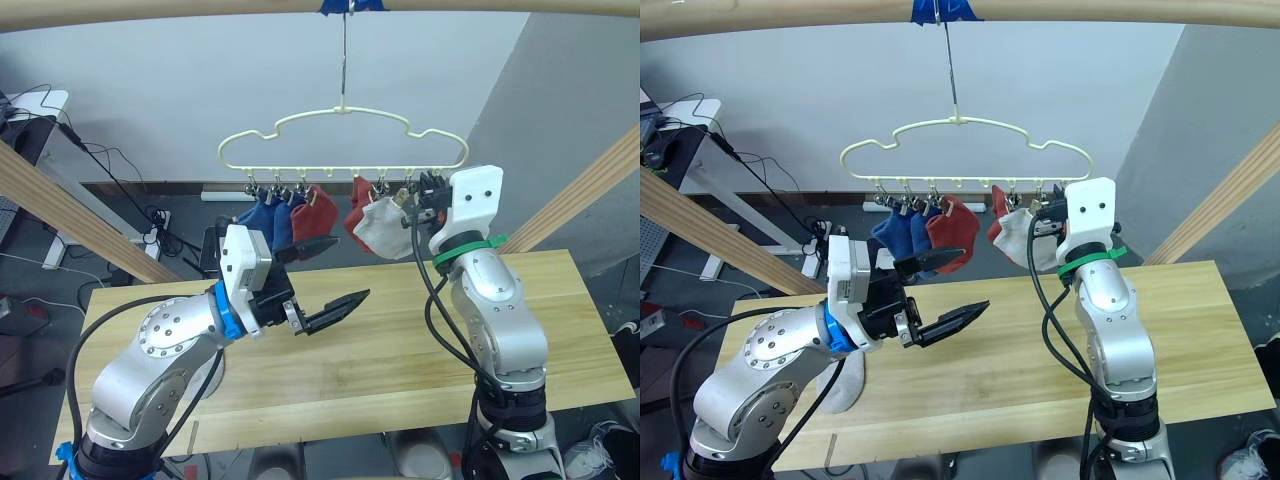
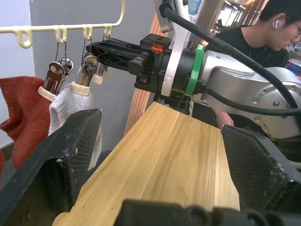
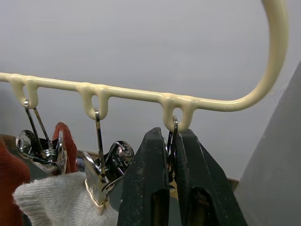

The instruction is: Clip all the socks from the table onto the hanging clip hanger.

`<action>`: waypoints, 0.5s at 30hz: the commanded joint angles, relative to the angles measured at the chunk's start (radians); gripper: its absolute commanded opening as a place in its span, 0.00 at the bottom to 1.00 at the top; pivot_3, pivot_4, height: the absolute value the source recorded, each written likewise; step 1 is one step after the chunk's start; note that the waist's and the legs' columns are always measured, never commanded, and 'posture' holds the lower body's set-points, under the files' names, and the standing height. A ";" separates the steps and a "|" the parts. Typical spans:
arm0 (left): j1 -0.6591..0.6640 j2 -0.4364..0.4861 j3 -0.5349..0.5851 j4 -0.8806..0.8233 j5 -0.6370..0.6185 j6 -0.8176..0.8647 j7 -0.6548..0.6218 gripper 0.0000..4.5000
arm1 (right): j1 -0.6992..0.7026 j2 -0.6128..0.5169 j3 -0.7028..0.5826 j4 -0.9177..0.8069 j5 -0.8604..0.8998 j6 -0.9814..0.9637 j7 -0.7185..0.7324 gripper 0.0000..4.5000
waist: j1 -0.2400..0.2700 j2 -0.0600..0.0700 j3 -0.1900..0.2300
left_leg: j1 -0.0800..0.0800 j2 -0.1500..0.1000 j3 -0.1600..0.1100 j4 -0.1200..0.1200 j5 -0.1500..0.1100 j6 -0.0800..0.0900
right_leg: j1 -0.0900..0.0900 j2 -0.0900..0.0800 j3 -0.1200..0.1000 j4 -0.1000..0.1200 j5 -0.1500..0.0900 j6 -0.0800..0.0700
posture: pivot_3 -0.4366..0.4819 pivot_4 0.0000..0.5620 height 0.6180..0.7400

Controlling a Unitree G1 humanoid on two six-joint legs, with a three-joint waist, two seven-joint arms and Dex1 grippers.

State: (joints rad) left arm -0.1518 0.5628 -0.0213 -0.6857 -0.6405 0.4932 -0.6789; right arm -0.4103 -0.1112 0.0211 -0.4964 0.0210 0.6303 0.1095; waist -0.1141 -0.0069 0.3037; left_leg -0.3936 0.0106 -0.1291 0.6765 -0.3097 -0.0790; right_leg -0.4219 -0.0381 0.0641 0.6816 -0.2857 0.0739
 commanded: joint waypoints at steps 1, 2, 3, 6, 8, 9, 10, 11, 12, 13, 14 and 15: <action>0.039 0.000 0.014 0.024 0.028 -0.002 0.027 1.00 | -0.020 -0.071 -0.106 -0.017 0.146 0.071 0.137 0.00 | 0.000 0.000 0.000 | 0.000 0.000 0.000 0.000 0.000 0.000 | 0.000 0.000 0.000 0.000 0.000 0.000 | 0.33 0.56 1.00; 0.050 0.000 0.022 0.045 0.030 0.012 0.039 1.00 | -0.029 -0.094 -0.135 -0.010 0.192 0.108 0.171 0.00 | 0.000 0.000 0.000 | 0.000 0.000 0.000 0.000 0.000 0.000 | 0.000 0.000 0.000 0.000 0.000 0.000 | 0.32 0.56 1.00; 0.062 0.001 0.030 0.066 0.035 0.016 0.047 1.00 | -0.037 -0.118 -0.161 -0.003 0.238 0.141 0.203 0.00 | 0.000 0.000 0.000 | 0.000 0.000 0.000 0.000 0.000 0.000 | 0.000 0.000 0.000 0.000 0.000 0.000 | 0.32 0.56 1.00; 0.096 0.013 0.061 0.131 0.062 0.024 0.066 1.00 | -0.082 -0.197 -0.237 0.030 0.381 0.256 0.300 0.00 | 0.000 0.000 0.000 | 0.001 0.000 -0.001 0.000 0.000 0.000 | 0.001 0.000 0.000 0.001 0.000 0.000 | 0.32 0.56 1.00; 0.119 0.025 0.078 0.161 0.085 0.013 0.064 1.00 | -0.128 -0.216 -0.303 0.070 0.485 0.359 0.319 0.00 | 0.000 0.000 0.000 | 0.001 0.000 0.000 0.000 0.000 0.000 | 0.001 0.000 0.000 0.000 0.000 0.000 | 0.32 0.56 1.00; 0.134 0.034 0.090 0.179 0.098 0.011 0.064 1.00 | -0.154 -0.224 -0.341 0.094 0.557 0.426 0.336 0.00 | 0.000 0.000 0.000 | 0.001 0.000 0.000 0.000 0.000 0.000 | 0.001 0.000 0.000 0.000 0.000 0.000 | 0.33 0.56 1.00; 0.149 0.042 0.102 0.197 0.114 0.001 0.062 1.00 | -0.176 -0.240 -0.364 0.113 0.606 0.472 0.354 0.00 | 0.000 0.000 0.000 | 0.001 0.000 0.000 0.000 0.000 0.000 | 0.001 0.000 0.000 0.000 0.000 0.000 | 0.33 0.56 1.00; 0.165 0.049 0.117 0.216 0.128 -0.008 0.063 1.00 | -0.196 -0.254 -0.382 0.129 0.648 0.518 0.363 0.00 | 0.000 0.000 0.000 | 0.000 0.000 0.000 0.000 0.000 0.000 | 0.001 0.000 0.000 0.000 0.000 0.000 | 0.33 0.56 1.00; 0.177 0.053 0.131 0.231 0.138 -0.012 0.067 1.00 | -0.211 -0.265 -0.396 0.141 0.687 0.557 0.370 0.00 | 0.000 0.000 0.000 | 0.000 0.000 0.000 0.000 0.000 0.001 | 0.001 0.000 0.000 0.000 0.000 0.000 | 0.34 0.57 1.00; 0.193 0.058 0.149 0.249 0.152 -0.020 0.071 1.00 | -0.224 -0.280 -0.404 0.150 0.717 0.582 0.379 0.00 | 0.001 0.000 0.000 | 0.000 0.000 0.000 0.000 0.000 0.001 | 0.000 0.000 0.000 0.000 0.000 0.000 | 0.34 0.57 1.00; 0.213 0.064 0.170 0.269 0.168 -0.030 0.072 1.00 | -0.237 -0.295 -0.412 0.165 0.739 0.605 0.380 0.00 | 0.001 0.000 0.000 | 0.000 0.000 0.000 0.000 0.000 0.001 | 0.000 0.000 0.000 -0.001 0.000 0.000 | 0.34 0.57 1.00; 0.237 0.074 0.191 0.296 0.192 -0.046 0.077 1.00 | -0.250 -0.313 -0.418 0.180 0.763 0.626 0.389 0.00 | 0.001 0.000 0.000 | 0.000 0.000 0.000 0.000 0.000 0.001 | 0.000 0.000 0.000 -0.001 0.000 0.000 | 0.34 0.57 1.00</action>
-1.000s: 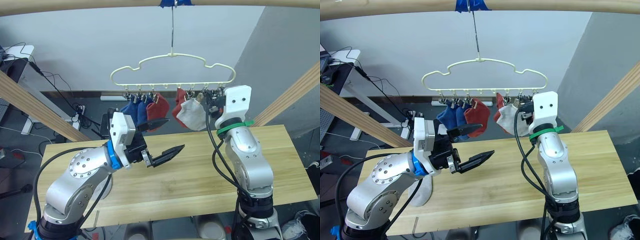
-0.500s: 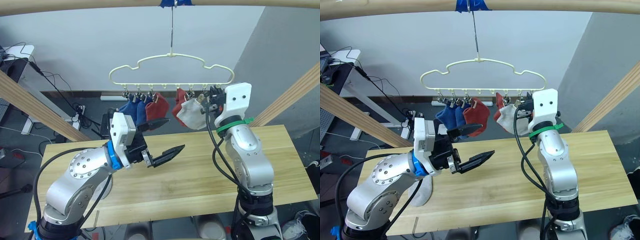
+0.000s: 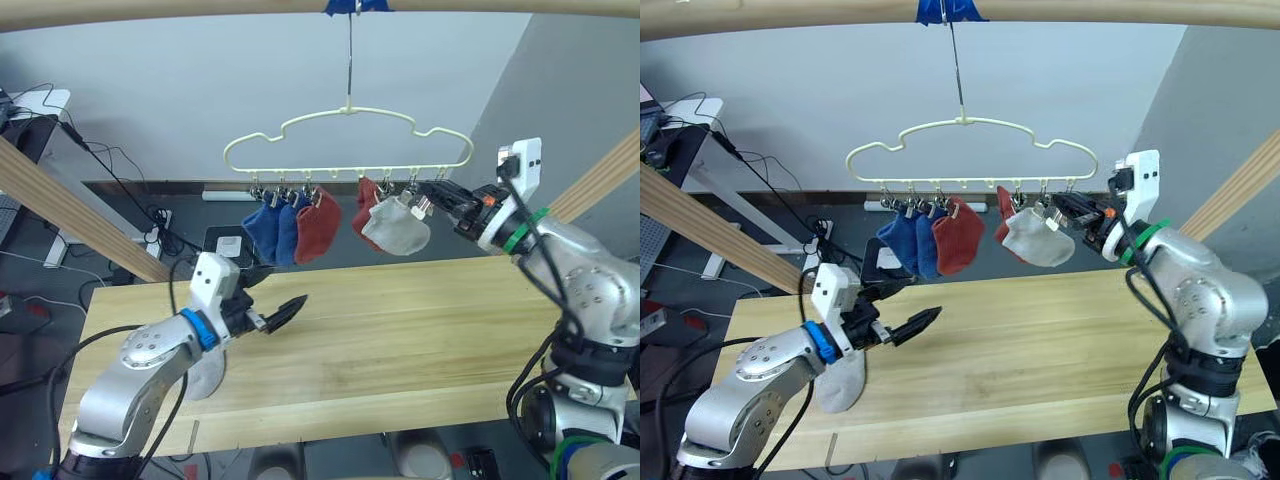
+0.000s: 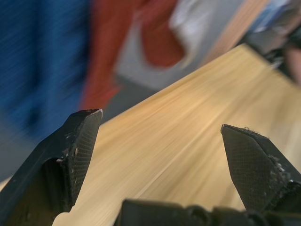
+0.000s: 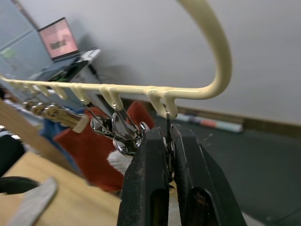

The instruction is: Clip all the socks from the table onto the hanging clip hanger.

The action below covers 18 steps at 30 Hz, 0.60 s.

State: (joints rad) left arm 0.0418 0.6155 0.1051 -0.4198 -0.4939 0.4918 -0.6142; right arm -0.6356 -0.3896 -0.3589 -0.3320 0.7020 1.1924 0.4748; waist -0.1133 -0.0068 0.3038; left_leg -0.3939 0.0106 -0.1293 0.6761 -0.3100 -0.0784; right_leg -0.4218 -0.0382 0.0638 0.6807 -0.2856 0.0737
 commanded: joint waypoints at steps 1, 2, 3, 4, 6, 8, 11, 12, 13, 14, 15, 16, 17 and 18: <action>0.059 0.028 0.078 0.047 0.064 -0.057 0.014 1.00 | -0.032 -0.047 -0.042 0.027 0.100 0.078 0.028 0.00 | 0.001 0.000 0.000 | 0.000 0.000 0.000 0.000 0.000 0.000 | 0.000 0.000 0.000 0.000 0.000 0.000 | 0.35 0.56 1.00; 0.074 0.033 0.093 0.071 0.080 -0.068 0.017 1.00 | -0.041 -0.059 -0.046 0.038 0.118 0.094 0.030 0.00 | 0.001 0.000 0.000 | 0.000 0.000 0.000 0.000 0.000 0.000 | 0.000 0.000 0.000 0.000 0.000 0.000 | 0.35 0.56 1.00; 0.085 0.036 0.105 0.097 0.094 -0.078 0.022 1.00 | -0.049 -0.066 -0.050 0.047 0.135 0.108 0.028 0.00 | 0.001 0.000 0.000 | 0.000 0.000 0.000 0.000 0.000 0.000 | 0.000 0.000 0.000 0.000 0.000 0.000 | 0.35 0.56 1.00; 0.091 0.035 0.113 0.118 0.103 -0.083 0.027 1.00 | -0.055 -0.072 -0.052 0.055 0.148 0.116 0.026 0.00 | 0.001 0.000 0.000 | 0.000 0.000 0.000 0.000 0.000 0.000 | 0.000 0.000 0.000 0.000 0.000 0.000 | 0.35 0.56 1.00; 0.093 0.034 0.120 0.170 0.125 -0.093 0.028 1.00 | -0.060 -0.081 -0.046 0.062 0.161 0.119 0.020 0.00 | 0.003 0.000 0.000 | 0.000 0.000 0.000 0.000 0.000 0.000 | 0.000 0.000 0.000 0.000 0.000 0.000 | 0.35 0.56 1.00; 0.067 0.034 0.112 0.252 0.159 -0.115 0.030 1.00 | -0.059 -0.080 -0.039 0.065 0.167 0.114 0.006 0.00 | 0.004 0.000 0.000 | 0.000 0.000 0.000 0.000 0.000 0.000 | 0.000 0.000 0.000 0.000 0.000 0.000 | 0.35 0.56 1.00; 0.020 0.026 0.105 0.356 0.188 -0.114 0.045 1.00 | -0.050 -0.070 -0.042 0.057 0.181 0.120 -0.025 0.00 | 0.004 0.000 0.000 | 0.000 0.000 0.000 0.000 0.000 0.000 | 0.000 0.000 0.000 0.000 0.000 0.000 | 0.35 0.56 1.00; 0.007 0.025 0.102 0.379 0.193 -0.107 0.046 1.00 | -0.048 -0.067 -0.046 0.056 0.189 0.125 -0.033 0.00 | 0.004 0.000 0.000 | 0.000 0.000 0.000 0.000 0.000 0.000 | 0.000 0.000 0.000 0.000 0.000 0.000 | 0.35 0.56 1.00; -0.007 0.023 0.100 0.403 0.197 -0.101 0.045 1.00 | -0.046 -0.066 -0.048 0.053 0.195 0.126 -0.042 0.00 | 0.004 0.000 0.000 | 0.000 0.000 0.000 0.000 0.000 0.000 | -0.001 0.000 0.000 0.000 0.000 0.000 | 0.35 0.56 1.00; -0.015 0.021 0.098 0.418 0.200 -0.098 0.043 1.00 | -0.044 -0.066 -0.048 0.051 0.200 0.127 -0.049 0.00 | 0.004 0.000 0.000 | 0.000 0.000 0.000 0.000 0.000 0.000 | -0.001 0.000 0.000 0.000 0.000 0.000 | 0.35 0.56 1.00; -0.024 0.022 0.096 0.434 0.205 -0.093 0.041 1.00 | -0.042 -0.070 -0.044 0.047 0.201 0.122 -0.053 0.00 | 0.004 0.000 0.000 | -0.001 0.000 0.000 0.000 0.000 0.000 | -0.001 0.000 0.000 0.000 0.000 0.000 | 0.35 0.56 1.00; -0.030 0.021 0.095 0.444 0.208 -0.089 0.040 1.00 | -0.040 -0.074 -0.040 0.045 0.203 0.118 -0.057 0.00 | 0.003 0.000 0.000 | -0.001 0.000 0.000 0.000 0.000 0.000 | -0.001 0.000 0.000 0.000 0.000 0.000 | 0.33 0.55 1.00; -0.035 0.021 0.096 0.455 0.215 -0.081 0.045 1.00 | -0.039 -0.075 -0.041 0.044 0.208 0.116 -0.062 0.00 | 0.003 0.000 0.000 | -0.001 0.000 0.000 0.000 0.000 0.000 | -0.001 0.000 0.000 0.000 0.000 0.000 | 0.33 0.55 1.00; -0.036 0.024 0.100 0.460 0.220 -0.064 0.051 1.00 | -0.038 -0.074 -0.045 0.043 0.213 0.116 -0.069 0.00 | 0.002 0.000 0.000 | -0.001 0.000 0.000 0.000 0.000 0.000 | -0.001 0.000 0.000 0.000 0.000 0.000 | 0.33 0.54 1.00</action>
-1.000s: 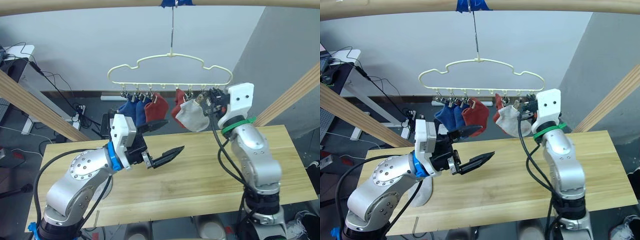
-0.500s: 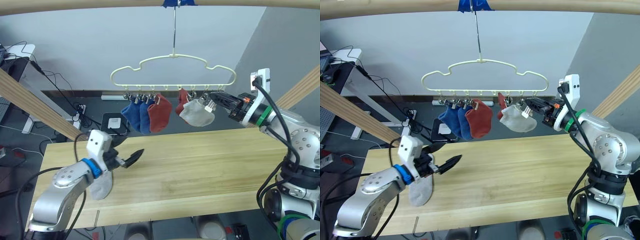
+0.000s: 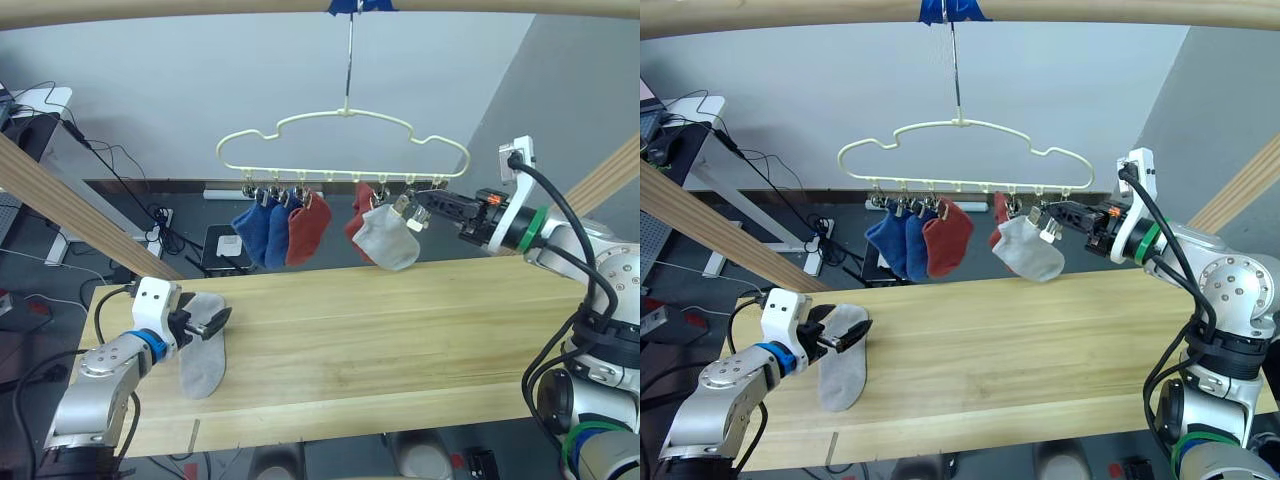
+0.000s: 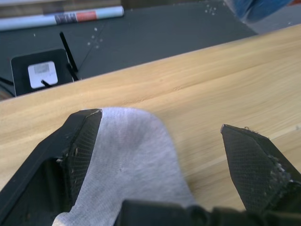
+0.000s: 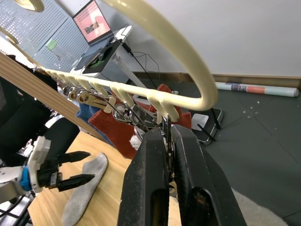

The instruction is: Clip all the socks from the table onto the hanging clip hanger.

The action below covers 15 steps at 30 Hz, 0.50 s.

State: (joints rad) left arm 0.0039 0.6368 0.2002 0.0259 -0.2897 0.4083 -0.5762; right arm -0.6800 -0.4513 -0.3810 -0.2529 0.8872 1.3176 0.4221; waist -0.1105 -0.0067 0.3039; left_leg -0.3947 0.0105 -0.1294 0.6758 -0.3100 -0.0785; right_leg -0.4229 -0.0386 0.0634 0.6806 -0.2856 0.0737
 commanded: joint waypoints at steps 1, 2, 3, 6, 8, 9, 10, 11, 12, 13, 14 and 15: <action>0.005 0.006 0.010 0.016 0.018 0.041 0.021 1.00 | 0.007 -0.013 -0.026 -0.037 0.032 -0.009 -0.022 0.00 | -0.001 0.000 0.000 | 0.000 0.000 0.000 0.000 0.000 0.000 | 0.000 0.000 0.000 0.000 0.000 0.000 | 0.33 0.54 1.00; 0.012 0.009 0.019 0.014 0.019 0.055 0.028 1.00 | 0.008 -0.012 -0.030 -0.038 0.036 -0.010 -0.029 0.00 | -0.002 0.000 0.000 | 0.000 0.000 0.000 0.000 0.000 0.000 | 0.000 0.000 0.000 0.000 0.000 0.000 | 0.33 0.54 1.00; 0.017 0.011 0.025 0.010 0.020 0.063 0.031 1.00 | 0.008 -0.012 -0.032 -0.038 0.039 -0.010 -0.034 0.00 | -0.003 0.000 0.000 | 0.000 0.000 0.000 0.000 0.000 0.000 | 0.000 0.000 0.000 0.000 0.000 0.000 | 0.33 0.54 1.00; 0.033 0.003 0.046 -0.011 -0.008 0.140 0.043 1.00 | 0.014 -0.014 -0.030 -0.041 0.048 -0.016 -0.045 0.00 | -0.003 0.000 0.000 | 0.000 0.000 0.000 0.000 0.000 0.000 | 0.000 0.000 0.000 0.000 0.000 0.000 | 0.33 0.54 1.00; 0.039 0.003 0.045 -0.011 -0.006 0.158 0.049 1.00 | 0.018 -0.017 -0.022 -0.041 0.049 -0.024 -0.052 0.00 | -0.002 0.000 0.000 | 0.000 0.000 0.000 0.000 0.000 0.000 | 0.000 0.000 0.000 0.000 0.000 0.000 | 0.33 0.53 1.00; 0.039 0.009 0.032 -0.002 0.008 0.153 0.046 1.00 | 0.019 -0.018 -0.017 -0.039 0.047 -0.029 -0.055 0.00 | -0.001 0.000 0.000 | 0.000 0.000 0.000 0.000 0.000 0.000 | 0.000 0.000 0.000 0.000 0.000 0.000 | 0.33 0.53 1.00; 0.039 0.016 0.016 0.007 0.026 0.145 0.044 1.00 | 0.018 -0.018 -0.012 -0.036 0.047 -0.034 -0.059 0.00 | -0.001 0.000 0.000 | 0.000 0.000 -0.001 0.000 0.000 0.000 | 0.000 0.000 0.000 0.000 0.000 0.000 | 0.33 0.53 1.00; 0.034 0.017 0.004 0.018 0.039 0.140 0.045 1.00 | 0.016 -0.016 -0.010 -0.033 0.049 -0.037 -0.063 0.00 | -0.001 0.000 0.000 | 0.000 0.000 -0.001 0.000 0.000 0.000 | 0.000 0.000 0.000 0.001 0.000 0.000 | 0.33 0.53 1.00; 0.029 0.016 -0.005 0.031 0.049 0.136 0.047 1.00 | 0.015 -0.015 -0.007 -0.032 0.050 -0.040 -0.066 0.00 | -0.001 0.000 0.000 | 0.000 0.000 0.000 0.000 0.000 0.000 | 0.000 0.000 0.000 0.001 0.000 0.000 | 0.33 0.53 1.00; 0.023 0.014 -0.015 0.044 0.061 0.125 0.046 1.00 | 0.016 -0.015 -0.005 -0.033 0.052 -0.041 -0.068 0.00 | -0.001 0.000 0.000 | 0.000 0.000 0.000 0.000 0.000 0.000 | 0.000 0.000 0.000 0.001 0.000 0.000 | 0.33 0.53 1.00; 0.017 0.011 -0.021 0.056 0.068 0.115 0.044 1.00 | 0.017 -0.015 -0.004 -0.033 0.053 -0.043 -0.070 0.00 | -0.001 0.000 0.000 | 0.000 0.000 0.000 0.000 0.000 0.000 | 0.000 0.000 0.000 0.001 0.000 0.000 | 0.33 0.53 1.00; 0.010 0.007 -0.025 0.065 0.073 0.108 0.042 1.00 | 0.016 -0.016 -0.003 -0.032 0.054 -0.044 -0.071 0.00 | -0.001 0.000 0.000 | 0.000 0.000 0.000 0.000 0.000 0.000 | 0.000 0.000 0.000 0.001 0.000 0.000 | 0.33 0.54 1.00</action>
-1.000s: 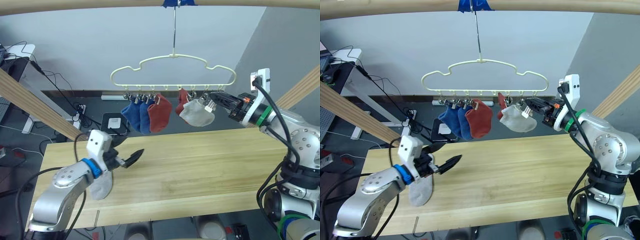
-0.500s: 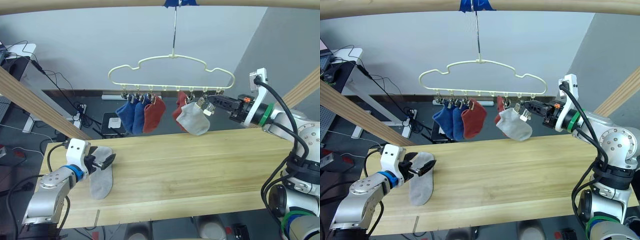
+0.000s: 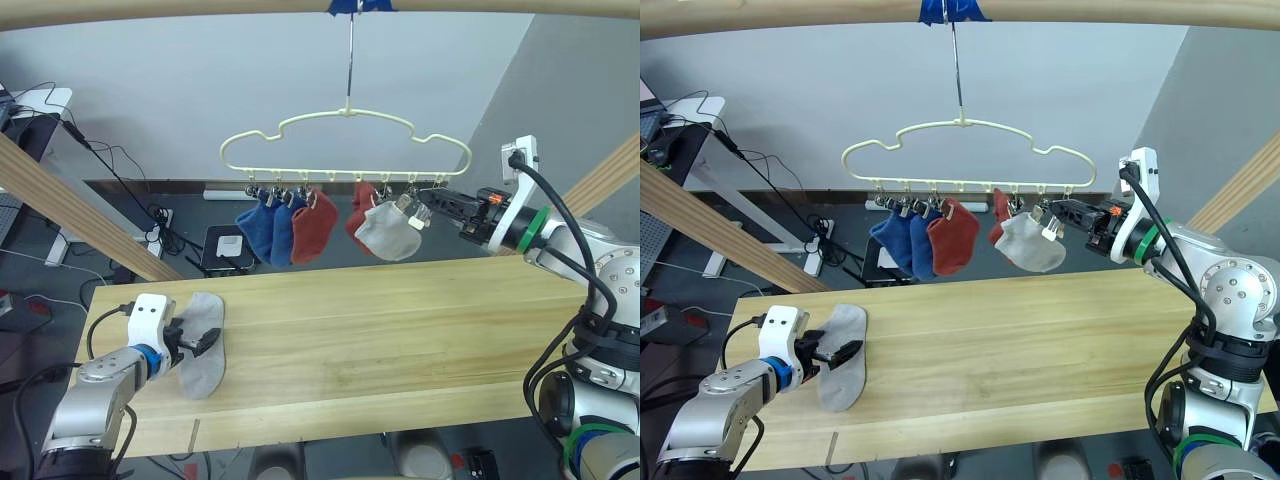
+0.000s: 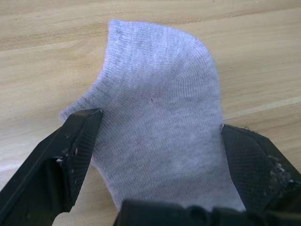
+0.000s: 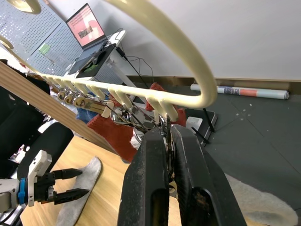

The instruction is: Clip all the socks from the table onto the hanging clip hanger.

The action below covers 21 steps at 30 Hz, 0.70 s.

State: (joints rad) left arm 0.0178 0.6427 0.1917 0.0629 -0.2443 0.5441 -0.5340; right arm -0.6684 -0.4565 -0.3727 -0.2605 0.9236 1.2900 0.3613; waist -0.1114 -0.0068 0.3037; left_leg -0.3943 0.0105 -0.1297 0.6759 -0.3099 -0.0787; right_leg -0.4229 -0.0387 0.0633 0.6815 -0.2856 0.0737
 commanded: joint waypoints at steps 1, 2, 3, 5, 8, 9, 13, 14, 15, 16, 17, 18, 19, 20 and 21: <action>-0.010 -0.001 -0.023 0.041 0.035 -0.037 -0.002 1.00 | 0.005 -0.011 -0.010 -0.023 0.018 -0.018 -0.010 0.00 | 0.000 0.000 0.000 | 0.000 0.000 0.000 0.000 0.000 0.000 | 0.000 0.000 0.000 0.000 0.000 0.000 | 0.33 0.54 1.00; -0.016 -0.005 -0.027 0.053 0.039 -0.043 -0.003 1.00 | 0.007 -0.013 -0.008 -0.023 0.016 -0.021 -0.011 0.00 | 0.000 0.000 0.000 | 0.000 0.000 0.000 0.000 0.000 0.000 | 0.000 0.000 0.000 0.000 0.000 0.000 | 0.33 0.54 1.00; -0.021 -0.008 -0.029 0.061 0.040 -0.047 -0.006 1.00 | 0.008 -0.014 -0.007 -0.023 0.016 -0.023 -0.013 0.00 | 0.000 0.000 0.000 | 0.000 0.000 0.000 0.000 0.000 0.000 | 0.000 0.000 0.000 0.000 0.000 0.000 | 0.33 0.54 1.00; -0.027 -0.007 -0.037 0.070 0.041 -0.052 -0.021 0.91 | 0.007 -0.014 -0.007 -0.021 0.017 -0.025 -0.017 0.00 | 0.000 0.000 0.000 | 0.000 0.000 0.000 0.000 0.000 0.000 | 0.000 0.000 0.000 0.000 0.000 0.000 | 0.33 0.54 1.00; -0.029 -0.010 -0.045 0.058 0.031 -0.060 -0.043 0.76 | 0.004 -0.016 -0.005 -0.017 0.014 -0.033 -0.021 0.00 | 0.000 0.000 0.000 | 0.000 0.000 0.000 0.000 0.000 0.000 | 0.000 0.000 0.000 0.000 0.000 0.000 | 0.33 0.54 1.00; -0.029 -0.010 -0.049 0.052 0.031 -0.063 -0.049 0.70 | 0.003 -0.016 -0.005 -0.014 0.012 -0.036 -0.022 0.00 | 0.000 0.000 0.000 | 0.000 0.000 0.000 0.000 0.000 0.000 | 0.000 0.000 0.000 0.000 0.000 0.000 | 0.33 0.54 1.00; -0.031 -0.014 -0.057 0.035 0.034 -0.063 -0.054 0.48 | 0.002 -0.017 -0.003 -0.007 0.010 -0.044 -0.023 0.00 | 0.000 0.000 0.000 | 0.000 0.000 0.000 0.000 0.000 0.000 | 0.000 0.000 0.000 0.000 0.000 0.000 | 0.33 0.55 1.00; -0.032 -0.017 -0.058 0.031 0.033 -0.063 -0.054 0.44 | 0.003 -0.017 -0.002 -0.006 0.009 -0.047 -0.024 0.00 | 0.000 0.000 0.000 | 0.000 0.000 0.000 0.000 0.000 0.000 | 0.000 0.000 0.000 0.000 0.000 0.000 | 0.33 0.55 1.00; -0.033 -0.021 -0.059 0.021 0.031 -0.070 -0.057 0.40 | 0.006 -0.018 -0.001 -0.007 0.008 -0.050 -0.023 0.00 | 0.000 0.000 0.000 | 0.000 0.000 0.000 0.000 0.000 0.000 | 0.000 0.000 0.000 0.000 0.000 0.000 | 0.33 0.55 1.00; -0.033 -0.023 -0.060 0.011 0.028 -0.077 -0.061 0.37 | 0.008 -0.019 0.000 -0.008 0.007 -0.052 -0.024 0.00 | 0.000 0.000 0.000 | 0.000 0.000 0.000 0.000 0.000 0.000 | 0.000 0.000 0.000 0.000 0.000 0.000 | 0.33 0.55 1.00; -0.032 -0.023 -0.064 -0.003 0.027 -0.088 -0.068 0.33 | 0.009 -0.017 -0.001 -0.008 0.009 -0.052 -0.026 0.00 | 0.000 0.000 0.000 | 0.000 0.000 0.000 0.000 0.000 0.000 | 0.000 0.000 0.000 0.000 0.000 0.000 | 0.33 0.55 1.00; -0.031 -0.025 -0.067 -0.025 0.020 -0.101 -0.080 0.28 | 0.010 -0.016 -0.002 -0.009 0.010 -0.052 -0.029 0.00 | 0.000 0.000 0.000 | 0.000 0.000 0.000 0.000 0.000 0.000 | 0.000 0.000 0.000 0.000 0.000 0.000 | 0.33 0.56 1.00; -0.031 -0.027 -0.071 -0.050 0.012 -0.109 -0.093 0.23 | 0.013 -0.016 -0.003 -0.010 0.011 -0.052 -0.030 0.00 | 0.000 0.000 0.000 | 0.000 0.000 0.000 0.000 0.000 0.000 | 0.000 0.000 0.000 0.000 0.000 0.000 | 0.33 0.56 1.00; -0.034 -0.032 -0.076 -0.082 0.002 -0.124 -0.108 0.18 | 0.018 -0.016 -0.003 -0.012 0.012 -0.052 -0.031 0.00 | 0.000 0.000 0.000 | 0.000 0.000 0.000 0.000 0.000 0.000 | 0.000 0.000 0.000 0.000 0.000 0.000 | 0.33 0.56 1.00; -0.038 -0.036 -0.084 -0.117 -0.008 -0.126 -0.121 0.11 | 0.022 -0.017 -0.003 -0.013 0.012 -0.051 -0.031 0.00 | 0.002 0.000 0.000 | -0.001 0.000 0.000 0.000 0.000 0.000 | 0.000 0.000 0.000 0.000 0.000 0.000 | 0.33 0.56 1.00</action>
State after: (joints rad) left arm -0.0205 0.6059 0.1130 0.0204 -0.2298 0.4450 -0.6292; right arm -0.6571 -0.4618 -0.3684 -0.2562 0.9249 1.2490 0.3339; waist -0.1095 -0.0068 0.3037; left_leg -0.3951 0.0106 -0.1300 0.6759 -0.3099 -0.0788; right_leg -0.4228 -0.0392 0.0630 0.6809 -0.2856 0.0737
